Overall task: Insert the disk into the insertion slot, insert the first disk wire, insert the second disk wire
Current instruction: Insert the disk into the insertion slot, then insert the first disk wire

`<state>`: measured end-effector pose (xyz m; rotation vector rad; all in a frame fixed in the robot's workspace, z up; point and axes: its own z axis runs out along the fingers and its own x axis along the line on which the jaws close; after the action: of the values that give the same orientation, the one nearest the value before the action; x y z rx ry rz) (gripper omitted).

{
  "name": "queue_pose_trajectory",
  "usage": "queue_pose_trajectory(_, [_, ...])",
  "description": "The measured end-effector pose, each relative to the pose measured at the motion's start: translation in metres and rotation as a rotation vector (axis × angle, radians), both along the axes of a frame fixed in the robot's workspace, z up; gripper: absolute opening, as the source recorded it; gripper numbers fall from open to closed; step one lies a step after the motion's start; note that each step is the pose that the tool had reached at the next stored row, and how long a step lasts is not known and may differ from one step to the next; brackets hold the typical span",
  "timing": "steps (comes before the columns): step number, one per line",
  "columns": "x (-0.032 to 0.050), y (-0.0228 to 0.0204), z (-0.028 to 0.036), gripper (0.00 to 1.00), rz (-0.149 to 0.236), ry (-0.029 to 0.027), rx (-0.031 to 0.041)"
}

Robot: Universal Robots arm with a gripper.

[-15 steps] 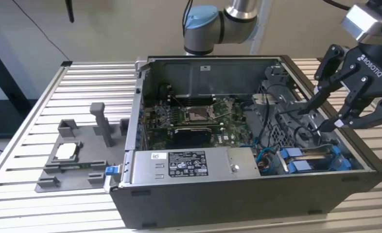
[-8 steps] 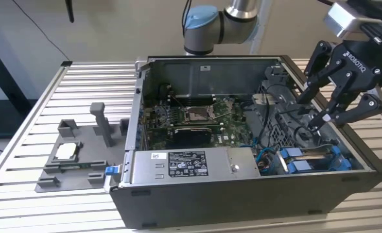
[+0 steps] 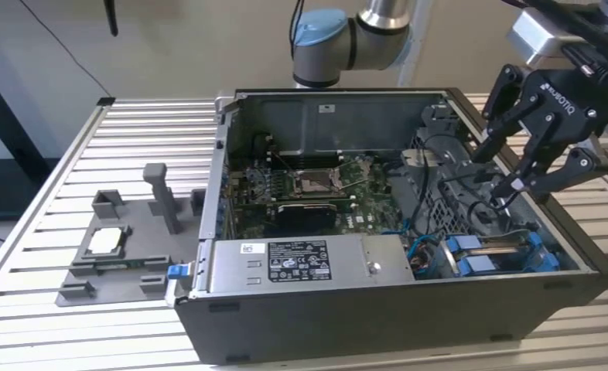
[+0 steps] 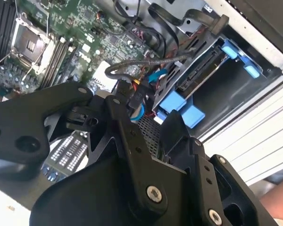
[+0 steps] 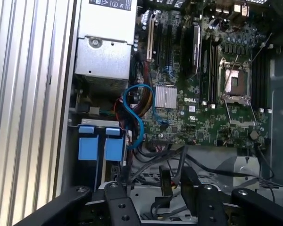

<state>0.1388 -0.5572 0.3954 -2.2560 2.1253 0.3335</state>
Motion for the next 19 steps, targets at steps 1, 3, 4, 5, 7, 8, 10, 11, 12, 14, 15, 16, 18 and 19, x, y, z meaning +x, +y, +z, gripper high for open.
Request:
queue_pose_trajectory(1, [0.0, 0.0023, -0.0006, 0.55, 0.001, -0.0043, 0.0])
queue_pose_trajectory(3, [0.0, 0.006, -0.0018, 0.55, 0.001, -0.012, 0.001])
queue_pose_trajectory(4, [0.0, 0.0067, -0.0019, 0.53, 0.001, -0.0166, 0.0038])
queue_pose_trajectory(5, [0.0, 0.0069, -0.0021, 0.53, 0.001, -0.0227, 0.0092])
queue_pose_trajectory(7, [0.0001, 0.0071, -0.0023, 0.46, 0.001, -0.0255, 0.0118])
queue_pose_trajectory(8, [0.0, 0.0071, -0.0023, 0.46, 0.001, -0.0255, 0.0118])
queue_pose_trajectory(10, [-0.0014, 0.0071, -0.0023, 0.46, 0.001, -0.0256, 0.0118])
queue_pose_trajectory(11, [-0.0021, 0.0071, -0.0024, 0.46, 0.001, -0.0255, 0.012])
queue_pose_trajectory(12, [-0.0028, 0.007, -0.0023, 0.46, 0.001, -0.0255, 0.0119])
queue_pose_trajectory(14, [-0.0037, 0.0069, -0.0023, 0.46, 0.001, -0.0255, 0.0119])
queue_pose_trajectory(15, [-0.0039, 0.0068, -0.0022, 0.44, 0.001, -0.0255, 0.0117])
queue_pose_trajectory(16, [-0.0042, 0.0068, -0.0023, 0.44, 0.001, -0.0255, 0.0118])
queue_pose_trajectory(18, [-0.0046, 0.0068, -0.0023, 0.37, 0.001, -0.0255, 0.0118])
queue_pose_trajectory(19, [-0.0047, 0.0068, -0.0023, 0.3, 0.001, -0.0255, 0.0118])
